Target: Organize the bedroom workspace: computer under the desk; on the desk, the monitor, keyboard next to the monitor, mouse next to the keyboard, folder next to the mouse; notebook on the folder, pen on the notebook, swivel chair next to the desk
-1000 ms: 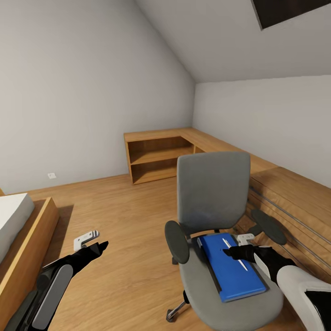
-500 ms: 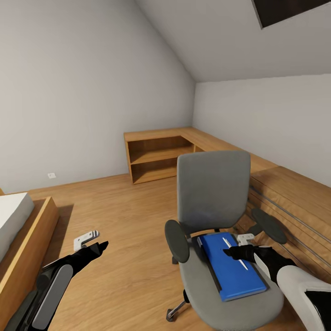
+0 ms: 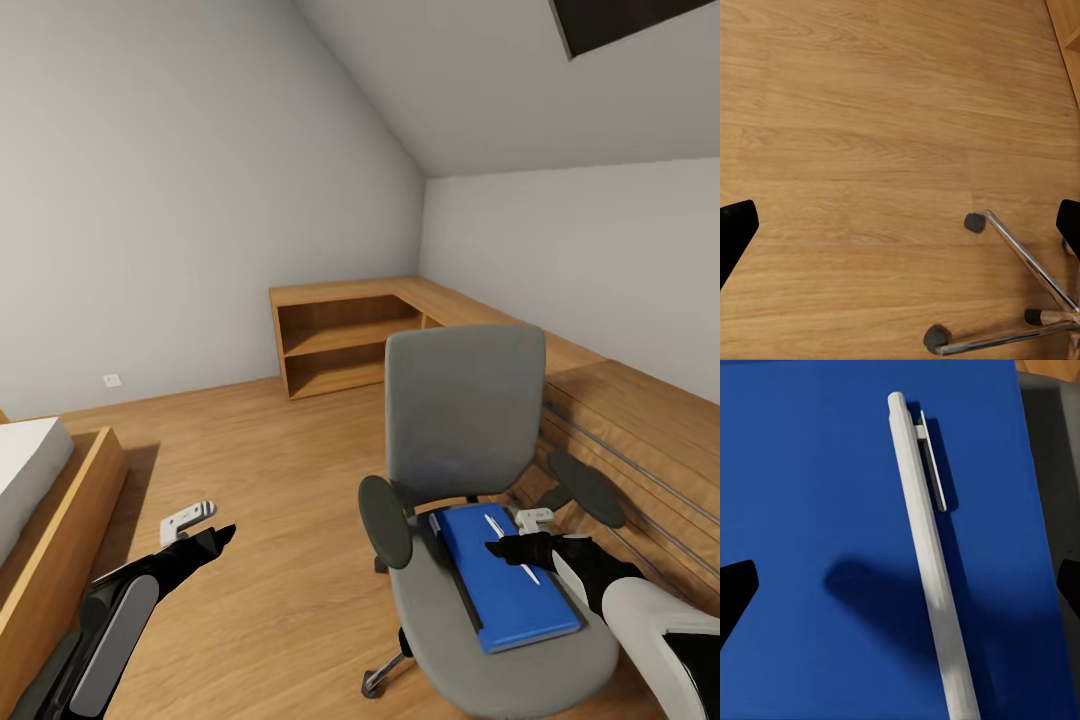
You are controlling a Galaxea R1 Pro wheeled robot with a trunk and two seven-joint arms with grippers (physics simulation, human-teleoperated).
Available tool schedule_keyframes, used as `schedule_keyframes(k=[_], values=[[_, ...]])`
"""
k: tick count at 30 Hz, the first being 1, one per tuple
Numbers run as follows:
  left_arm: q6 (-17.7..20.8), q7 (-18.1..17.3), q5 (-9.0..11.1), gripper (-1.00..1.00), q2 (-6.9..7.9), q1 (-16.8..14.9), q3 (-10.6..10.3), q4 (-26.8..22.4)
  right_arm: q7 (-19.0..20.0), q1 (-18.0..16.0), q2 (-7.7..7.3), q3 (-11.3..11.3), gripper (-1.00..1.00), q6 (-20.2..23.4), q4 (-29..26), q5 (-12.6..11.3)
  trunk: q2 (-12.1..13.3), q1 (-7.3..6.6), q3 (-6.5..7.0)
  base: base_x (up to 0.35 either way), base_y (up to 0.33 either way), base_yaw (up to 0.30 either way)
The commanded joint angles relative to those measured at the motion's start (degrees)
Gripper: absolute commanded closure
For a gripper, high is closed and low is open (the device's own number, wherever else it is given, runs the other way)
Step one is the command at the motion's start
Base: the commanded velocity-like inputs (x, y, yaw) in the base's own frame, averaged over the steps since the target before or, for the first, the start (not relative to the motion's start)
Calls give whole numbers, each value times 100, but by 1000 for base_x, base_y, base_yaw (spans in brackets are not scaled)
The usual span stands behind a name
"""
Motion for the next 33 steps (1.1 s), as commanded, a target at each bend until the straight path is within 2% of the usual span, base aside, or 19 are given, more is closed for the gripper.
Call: schedule_keyframes(k=[1, 33], values=[[18, 49, 61, -100, 1, -3, -1, -6, 21, -1, -2, 9, -100, 25, -13, 45, -3, -1, -6, 0, 0, 0], [18, 49, 61, -100, 1, -3, -1, -2, 27, -1, 3, 9, -100, 34, -29, 45, -3, -1, -6, 0, 0, 0]])
